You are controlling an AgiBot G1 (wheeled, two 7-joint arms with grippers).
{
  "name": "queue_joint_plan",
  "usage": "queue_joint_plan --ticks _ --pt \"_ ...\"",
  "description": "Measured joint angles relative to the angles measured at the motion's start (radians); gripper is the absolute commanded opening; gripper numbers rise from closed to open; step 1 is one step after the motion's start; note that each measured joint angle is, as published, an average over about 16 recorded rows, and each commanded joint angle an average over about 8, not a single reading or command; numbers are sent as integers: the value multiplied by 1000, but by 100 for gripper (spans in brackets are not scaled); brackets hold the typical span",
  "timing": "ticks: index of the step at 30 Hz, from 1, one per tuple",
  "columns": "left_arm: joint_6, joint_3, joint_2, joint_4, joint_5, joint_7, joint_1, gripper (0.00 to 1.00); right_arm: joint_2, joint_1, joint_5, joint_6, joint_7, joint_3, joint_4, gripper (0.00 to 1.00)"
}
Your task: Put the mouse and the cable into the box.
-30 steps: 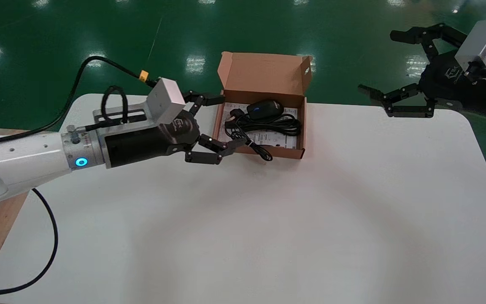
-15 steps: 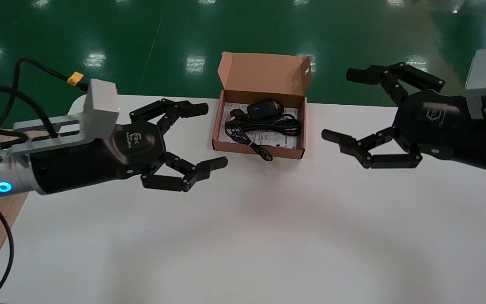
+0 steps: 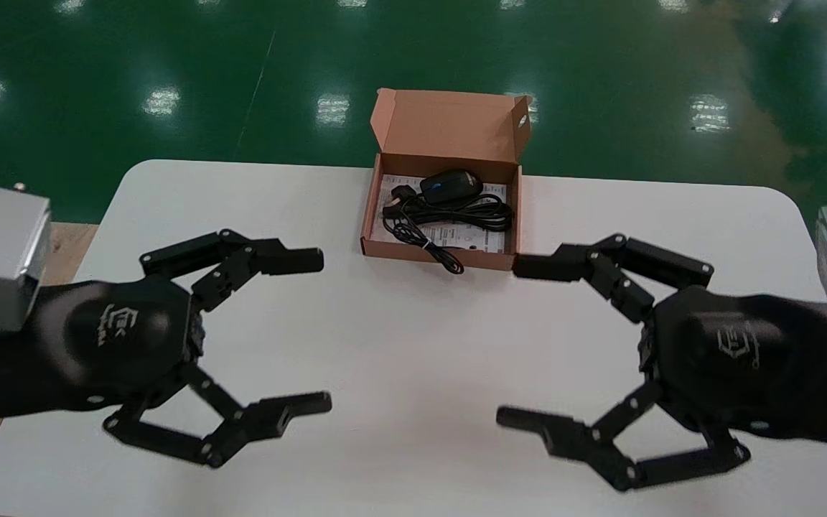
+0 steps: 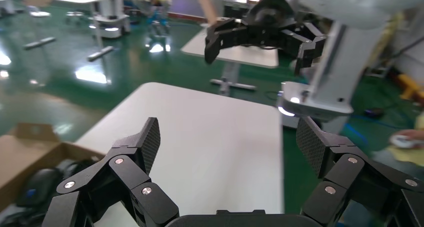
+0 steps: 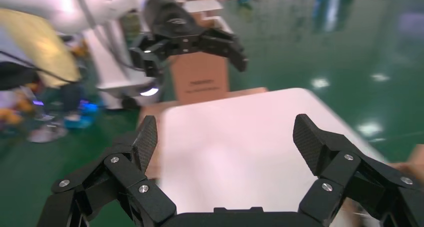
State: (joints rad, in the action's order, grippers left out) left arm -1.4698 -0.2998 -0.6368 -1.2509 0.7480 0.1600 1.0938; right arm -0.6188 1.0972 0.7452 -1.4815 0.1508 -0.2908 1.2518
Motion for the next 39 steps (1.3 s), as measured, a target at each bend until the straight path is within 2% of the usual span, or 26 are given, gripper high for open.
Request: queue_joint_plan --ticks 8,39 --pt "-41 32 40 -52 -29 36 -31 100 10 -40 -23 -21 55 16 61 100" --pt "-25 20 25 -33 -18 27 -19 100 8 -25 -16 -15 39 12 36 100"
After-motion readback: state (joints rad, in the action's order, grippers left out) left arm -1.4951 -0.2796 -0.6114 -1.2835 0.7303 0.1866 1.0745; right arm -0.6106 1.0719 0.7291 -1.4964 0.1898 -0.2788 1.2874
